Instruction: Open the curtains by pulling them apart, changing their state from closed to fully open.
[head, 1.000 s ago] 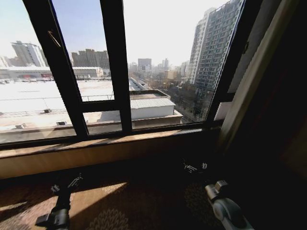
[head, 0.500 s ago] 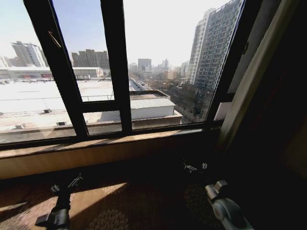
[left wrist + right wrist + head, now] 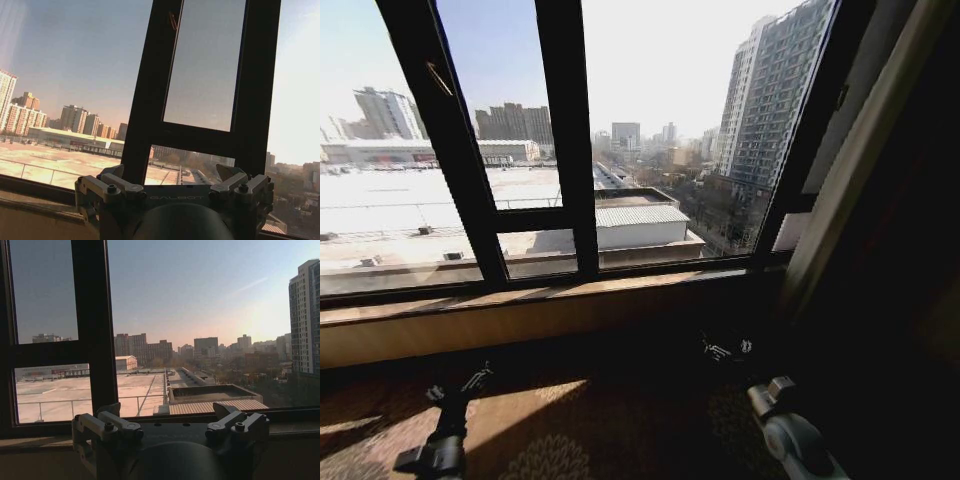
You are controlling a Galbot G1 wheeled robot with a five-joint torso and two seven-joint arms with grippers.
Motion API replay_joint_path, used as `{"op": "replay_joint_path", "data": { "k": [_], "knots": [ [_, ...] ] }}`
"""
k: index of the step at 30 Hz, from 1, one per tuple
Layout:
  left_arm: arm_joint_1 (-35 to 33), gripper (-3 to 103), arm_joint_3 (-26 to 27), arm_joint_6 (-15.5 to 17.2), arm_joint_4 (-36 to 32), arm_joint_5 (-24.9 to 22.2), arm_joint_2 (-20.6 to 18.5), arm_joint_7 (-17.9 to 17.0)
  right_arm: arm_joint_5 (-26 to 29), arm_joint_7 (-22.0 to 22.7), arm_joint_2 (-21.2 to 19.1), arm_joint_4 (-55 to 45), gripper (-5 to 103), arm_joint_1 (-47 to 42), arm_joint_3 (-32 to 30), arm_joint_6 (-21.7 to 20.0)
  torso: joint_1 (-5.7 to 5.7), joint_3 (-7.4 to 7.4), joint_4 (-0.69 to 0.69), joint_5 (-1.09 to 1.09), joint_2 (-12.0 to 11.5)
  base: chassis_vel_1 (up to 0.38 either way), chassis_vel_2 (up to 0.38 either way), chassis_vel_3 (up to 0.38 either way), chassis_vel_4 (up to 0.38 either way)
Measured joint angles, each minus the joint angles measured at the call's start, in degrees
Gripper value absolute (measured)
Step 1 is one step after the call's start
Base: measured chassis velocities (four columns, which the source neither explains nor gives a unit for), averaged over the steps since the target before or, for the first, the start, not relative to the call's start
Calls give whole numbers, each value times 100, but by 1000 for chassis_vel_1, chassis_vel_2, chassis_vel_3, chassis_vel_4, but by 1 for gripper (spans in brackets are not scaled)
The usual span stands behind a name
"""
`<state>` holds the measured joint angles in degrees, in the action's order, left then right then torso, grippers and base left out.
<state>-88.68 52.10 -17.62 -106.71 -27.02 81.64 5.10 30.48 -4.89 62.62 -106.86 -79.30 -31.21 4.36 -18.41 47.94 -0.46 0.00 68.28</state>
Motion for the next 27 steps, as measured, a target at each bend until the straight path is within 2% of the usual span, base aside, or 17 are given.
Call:
{"op": "replay_joint_path", "data": {
  "k": [27],
  "knots": [
    [0,100,0,0,0,0,0,0,0,0,0,0,100,0,0,0,3,-5,-1,0,-8,0,0,0,0]
  ]
}}
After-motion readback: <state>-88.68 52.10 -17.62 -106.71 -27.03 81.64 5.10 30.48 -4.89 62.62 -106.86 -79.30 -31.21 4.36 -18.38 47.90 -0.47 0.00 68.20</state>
